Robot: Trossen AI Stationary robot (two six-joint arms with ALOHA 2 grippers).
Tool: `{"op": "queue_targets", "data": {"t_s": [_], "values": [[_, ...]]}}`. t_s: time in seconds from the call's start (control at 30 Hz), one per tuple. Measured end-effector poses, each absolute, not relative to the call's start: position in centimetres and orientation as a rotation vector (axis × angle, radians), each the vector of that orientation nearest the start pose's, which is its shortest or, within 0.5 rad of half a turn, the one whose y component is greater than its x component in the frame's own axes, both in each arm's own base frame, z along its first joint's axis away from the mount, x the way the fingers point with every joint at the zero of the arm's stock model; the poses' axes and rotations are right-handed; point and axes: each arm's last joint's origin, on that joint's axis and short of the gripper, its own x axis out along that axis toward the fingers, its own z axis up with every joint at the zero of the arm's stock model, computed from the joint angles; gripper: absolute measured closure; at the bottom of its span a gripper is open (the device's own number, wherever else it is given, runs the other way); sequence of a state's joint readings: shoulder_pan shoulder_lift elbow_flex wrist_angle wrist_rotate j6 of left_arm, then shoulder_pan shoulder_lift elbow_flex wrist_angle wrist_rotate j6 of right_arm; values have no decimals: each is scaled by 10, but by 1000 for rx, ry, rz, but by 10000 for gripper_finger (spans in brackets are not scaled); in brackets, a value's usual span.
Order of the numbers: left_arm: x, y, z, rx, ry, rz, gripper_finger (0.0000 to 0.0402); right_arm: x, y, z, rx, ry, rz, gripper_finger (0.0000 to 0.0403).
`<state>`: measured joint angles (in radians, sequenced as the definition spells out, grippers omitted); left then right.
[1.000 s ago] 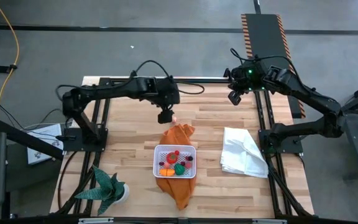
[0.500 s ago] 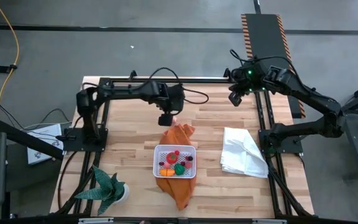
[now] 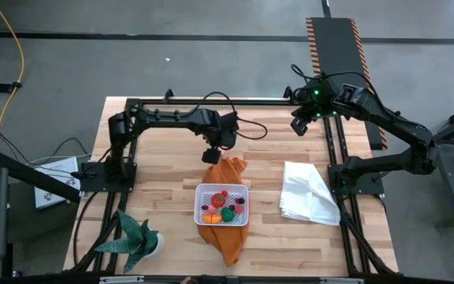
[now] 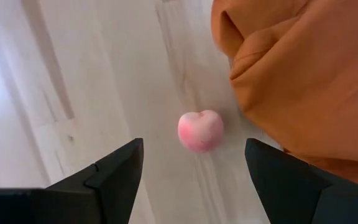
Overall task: Pick and placing Produce into tupperware
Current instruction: Put the pink peach into the white basket
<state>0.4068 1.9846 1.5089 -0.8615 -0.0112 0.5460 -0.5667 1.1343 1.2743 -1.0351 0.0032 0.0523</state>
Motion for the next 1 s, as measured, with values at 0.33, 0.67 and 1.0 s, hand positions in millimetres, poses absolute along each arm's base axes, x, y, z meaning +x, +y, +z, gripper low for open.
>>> {"op": "queue_targets", "data": {"t_s": [0.33,0.67,1.0], "values": [[365,161,169,208,1416,-74,133,171,-109,361,300,858,-554,403],[358,175,168,122,1381,-94,133,171,-109,361,300,857,-555,403],[361,173,169,100,1342,-131,133,172,-109,361,297,850,-556,403]]}}
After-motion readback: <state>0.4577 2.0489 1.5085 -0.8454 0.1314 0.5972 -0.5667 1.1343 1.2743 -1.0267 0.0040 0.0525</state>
